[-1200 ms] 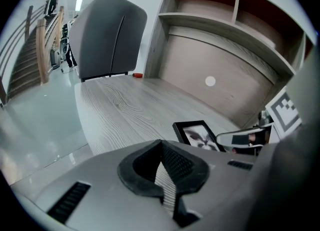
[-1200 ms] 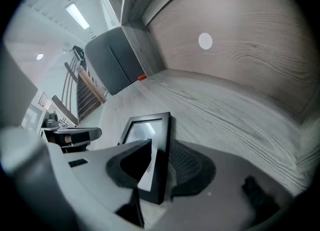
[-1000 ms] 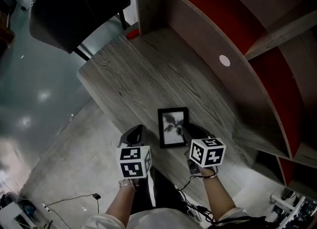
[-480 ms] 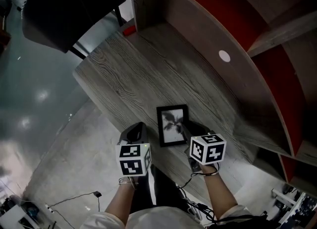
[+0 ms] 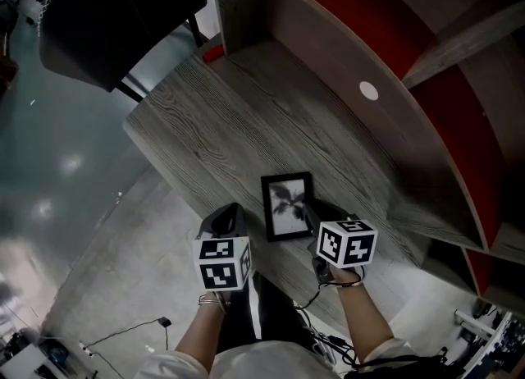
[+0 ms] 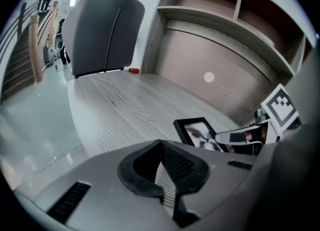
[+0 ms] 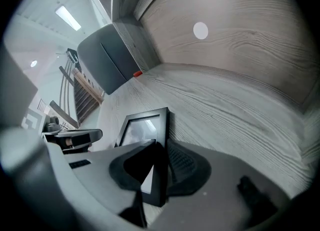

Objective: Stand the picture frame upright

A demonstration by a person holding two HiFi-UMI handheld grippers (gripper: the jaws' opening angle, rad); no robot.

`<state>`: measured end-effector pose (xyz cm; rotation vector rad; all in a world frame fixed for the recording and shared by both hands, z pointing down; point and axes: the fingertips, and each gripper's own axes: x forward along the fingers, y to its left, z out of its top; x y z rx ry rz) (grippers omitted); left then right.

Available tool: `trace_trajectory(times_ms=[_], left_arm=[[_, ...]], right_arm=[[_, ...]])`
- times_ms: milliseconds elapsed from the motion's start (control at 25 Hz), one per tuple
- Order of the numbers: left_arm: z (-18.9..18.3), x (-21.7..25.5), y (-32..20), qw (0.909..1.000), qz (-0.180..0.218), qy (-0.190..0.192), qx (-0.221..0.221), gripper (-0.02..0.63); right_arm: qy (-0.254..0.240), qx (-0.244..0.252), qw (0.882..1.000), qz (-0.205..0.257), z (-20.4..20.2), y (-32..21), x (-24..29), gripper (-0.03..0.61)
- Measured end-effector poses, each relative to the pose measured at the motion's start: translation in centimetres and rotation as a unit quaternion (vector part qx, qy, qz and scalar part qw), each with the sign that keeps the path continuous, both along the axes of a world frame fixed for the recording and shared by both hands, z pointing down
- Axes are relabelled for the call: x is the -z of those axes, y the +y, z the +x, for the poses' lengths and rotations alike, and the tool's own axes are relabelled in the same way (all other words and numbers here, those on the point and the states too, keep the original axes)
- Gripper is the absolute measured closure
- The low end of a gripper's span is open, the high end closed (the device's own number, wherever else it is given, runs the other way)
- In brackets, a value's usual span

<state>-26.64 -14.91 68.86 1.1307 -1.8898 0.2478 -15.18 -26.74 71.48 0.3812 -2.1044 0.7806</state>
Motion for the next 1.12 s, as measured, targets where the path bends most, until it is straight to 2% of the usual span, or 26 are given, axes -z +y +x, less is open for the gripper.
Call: trace_trajectory(times_ms=[440,800,1120], left_arm=[[0.9,1.0,0.0,0.9998,0.007,-0.003,-0.020,0.601],[3.5,2.9,-1.6,0.9979,0.026,-0.001,-0.059,0.601],[5.7,4.2,-2.6,0.9939,0.037,-0.005,-0.104,0.601]], right_arm=[[-0.015,-0.049,0.998,0.026,1.6,-0.4,1.8,0.492],[-0.029,-0.098,0.994,0.041,4.9,-0.9,4.0,0.492],[-0.047,-0.149,0.985,0.067,7.6,-1.1,6.6,0.492]])
